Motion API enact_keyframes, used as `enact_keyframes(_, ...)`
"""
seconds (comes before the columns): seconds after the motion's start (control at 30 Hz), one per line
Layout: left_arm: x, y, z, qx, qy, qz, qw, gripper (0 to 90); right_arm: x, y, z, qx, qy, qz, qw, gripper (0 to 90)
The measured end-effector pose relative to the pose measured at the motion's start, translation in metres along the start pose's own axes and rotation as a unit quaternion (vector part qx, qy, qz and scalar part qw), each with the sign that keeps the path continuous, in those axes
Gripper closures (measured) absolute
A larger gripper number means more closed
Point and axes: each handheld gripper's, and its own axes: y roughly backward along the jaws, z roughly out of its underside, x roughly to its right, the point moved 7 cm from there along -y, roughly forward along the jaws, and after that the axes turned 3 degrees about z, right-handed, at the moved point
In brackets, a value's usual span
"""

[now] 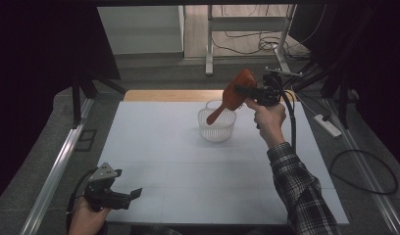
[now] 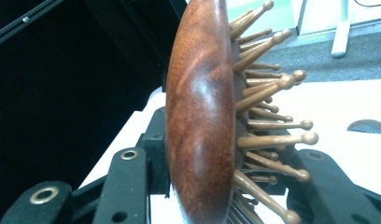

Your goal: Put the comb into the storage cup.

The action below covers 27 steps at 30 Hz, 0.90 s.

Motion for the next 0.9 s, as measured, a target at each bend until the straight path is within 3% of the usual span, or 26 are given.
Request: enact_keyframes(0.9, 0.001, 0.0, 0.0, 0.0, -0.004, 0.003, 1.0, 1.4, 0.01, -0.032, 0.033, -0.036, 0.007, 0.017, 0.9992, 55.6)
